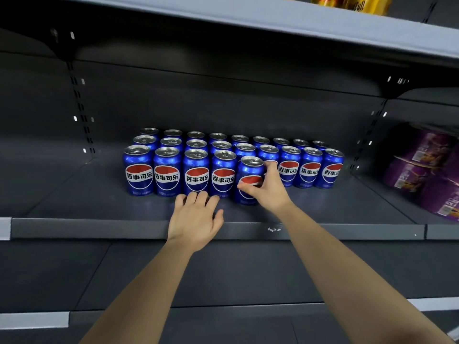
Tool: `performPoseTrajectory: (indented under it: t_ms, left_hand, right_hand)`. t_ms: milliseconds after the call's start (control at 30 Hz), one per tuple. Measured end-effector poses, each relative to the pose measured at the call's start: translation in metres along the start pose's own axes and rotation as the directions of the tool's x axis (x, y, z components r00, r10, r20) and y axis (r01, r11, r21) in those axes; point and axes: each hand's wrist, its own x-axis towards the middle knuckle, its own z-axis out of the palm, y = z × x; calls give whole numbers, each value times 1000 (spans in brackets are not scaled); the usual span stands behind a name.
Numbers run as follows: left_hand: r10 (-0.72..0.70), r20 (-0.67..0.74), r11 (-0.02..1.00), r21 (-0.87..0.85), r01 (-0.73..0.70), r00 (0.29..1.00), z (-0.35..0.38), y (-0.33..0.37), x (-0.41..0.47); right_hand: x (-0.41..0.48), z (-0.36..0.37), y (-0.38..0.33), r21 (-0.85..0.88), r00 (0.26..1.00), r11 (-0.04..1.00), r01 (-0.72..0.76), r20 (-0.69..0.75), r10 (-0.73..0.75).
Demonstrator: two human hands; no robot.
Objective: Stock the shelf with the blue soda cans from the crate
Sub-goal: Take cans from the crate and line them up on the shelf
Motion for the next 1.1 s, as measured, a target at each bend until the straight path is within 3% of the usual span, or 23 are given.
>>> performPoseTrajectory:
  t_ms: [333, 667, 967, 1100]
  left_hand:
    - [5, -12, 1000, 17, -5, 1000, 1, 0, 0]
    - [13, -33, 1000, 21, -12, 999, 3, 0, 0]
    - [-25, 30, 999, 40, 24, 999, -2, 3, -2]
    - [-8, 37, 1000, -5, 8, 999, -5, 2, -19]
  right_hand:
    - [11, 6, 2, -88, 998, 996, 7, -61, -13]
    - [6, 13, 6, -50, 991, 999, -14, -132, 7]
    - [-11, 9, -2, -96, 998, 995, -1, -69, -6]
    - [-42, 10, 3, -92, 971, 992, 82, -217, -101]
